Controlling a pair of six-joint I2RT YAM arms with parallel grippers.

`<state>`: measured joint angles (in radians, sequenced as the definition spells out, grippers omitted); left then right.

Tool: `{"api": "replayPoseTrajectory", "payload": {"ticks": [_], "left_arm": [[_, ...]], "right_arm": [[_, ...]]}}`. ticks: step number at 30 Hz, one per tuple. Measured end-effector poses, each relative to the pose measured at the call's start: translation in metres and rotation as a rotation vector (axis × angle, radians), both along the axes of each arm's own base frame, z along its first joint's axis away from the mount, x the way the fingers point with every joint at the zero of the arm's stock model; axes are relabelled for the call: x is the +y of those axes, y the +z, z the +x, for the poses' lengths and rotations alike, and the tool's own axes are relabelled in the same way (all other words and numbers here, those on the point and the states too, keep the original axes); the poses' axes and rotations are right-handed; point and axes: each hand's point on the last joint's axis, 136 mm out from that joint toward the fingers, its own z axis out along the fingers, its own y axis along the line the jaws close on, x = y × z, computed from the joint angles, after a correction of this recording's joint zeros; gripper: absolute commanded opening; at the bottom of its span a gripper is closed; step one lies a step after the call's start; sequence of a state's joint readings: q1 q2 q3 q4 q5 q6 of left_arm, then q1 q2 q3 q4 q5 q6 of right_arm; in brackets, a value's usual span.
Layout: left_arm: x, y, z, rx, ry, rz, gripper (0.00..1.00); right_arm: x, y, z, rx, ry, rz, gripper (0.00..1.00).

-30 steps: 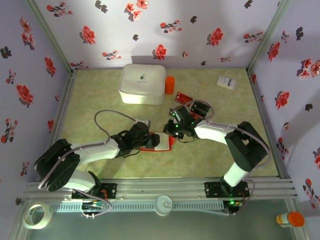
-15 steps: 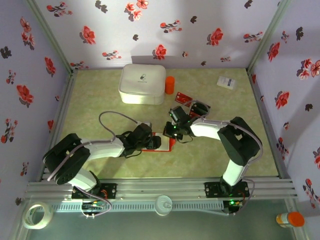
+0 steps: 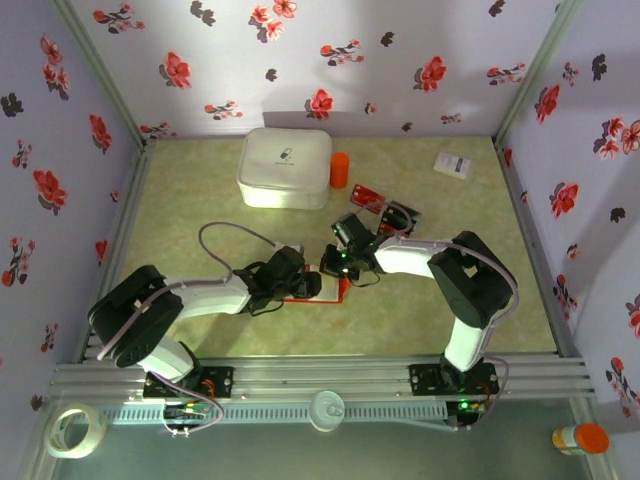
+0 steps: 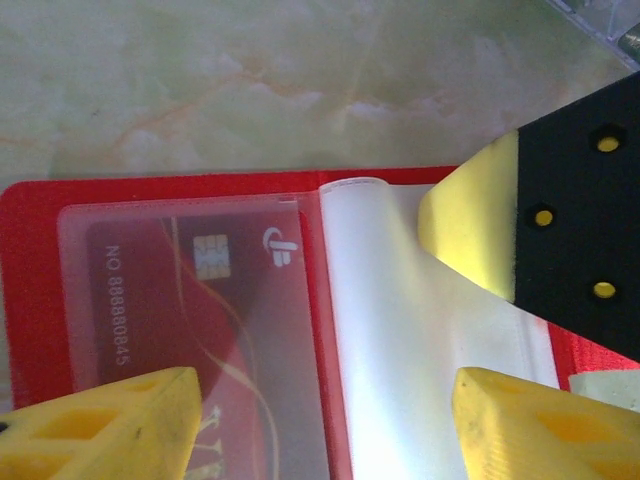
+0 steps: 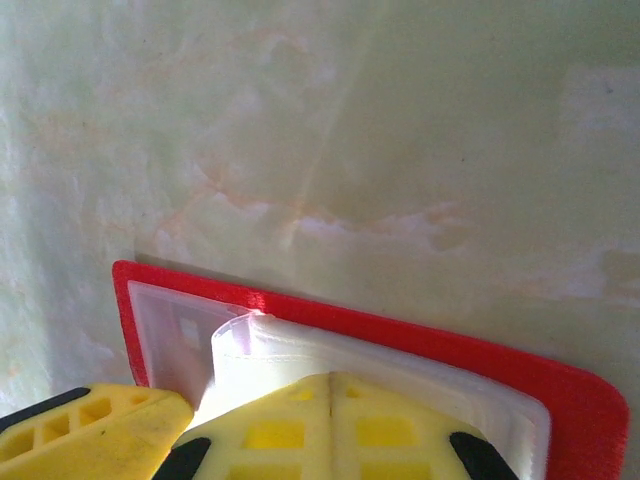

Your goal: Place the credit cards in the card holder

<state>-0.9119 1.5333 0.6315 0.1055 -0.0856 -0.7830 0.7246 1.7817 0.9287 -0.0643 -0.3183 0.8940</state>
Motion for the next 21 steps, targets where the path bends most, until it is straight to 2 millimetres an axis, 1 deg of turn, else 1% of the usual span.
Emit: {"api": "replayPoseTrajectory", "payload": {"ticks": [2, 4, 7, 9, 10, 14, 15, 17, 21], "left_arm": [[0.001, -0.002, 0.001, -0.005, -0.001, 0.011, 0.50], [0.001, -0.003, 0.002, -0.007, 0.000, 0.013, 0.44], [0.000, -0.005, 0.002, -0.010, -0.002, 0.013, 0.43], [0.000, -0.005, 0.003, -0.010, -0.002, 0.013, 0.43], [0.000, -0.005, 0.003, -0.011, -0.002, 0.013, 0.43], [-0.002, -0.005, 0.004, -0.014, -0.002, 0.007, 0.43], [-0.003, -0.005, 0.004, -0.016, -0.002, 0.004, 0.42], [-0.004, -0.005, 0.005, -0.021, -0.002, -0.002, 0.42], [-0.004, -0.005, 0.006, -0.023, -0.002, -0.004, 0.41]], "right_arm": [[0.001, 0.000, 0.001, -0.001, -0.004, 0.005, 0.00], [0.001, 0.001, 0.002, -0.003, -0.006, 0.008, 0.00], [0.002, 0.002, 0.002, -0.002, -0.012, 0.012, 0.01], [0.002, 0.002, 0.002, 0.003, -0.018, 0.014, 0.05], [0.002, 0.002, 0.002, 0.003, -0.019, 0.014, 0.09], [0.003, 0.003, 0.003, 0.007, -0.028, 0.021, 0.33], [0.003, 0.006, 0.003, 0.002, -0.026, 0.026, 0.37], [0.003, 0.014, 0.004, -0.015, -0.028, 0.033, 0.42], [0.003, 0.029, 0.007, -0.050, -0.031, 0.053, 0.47]]}}
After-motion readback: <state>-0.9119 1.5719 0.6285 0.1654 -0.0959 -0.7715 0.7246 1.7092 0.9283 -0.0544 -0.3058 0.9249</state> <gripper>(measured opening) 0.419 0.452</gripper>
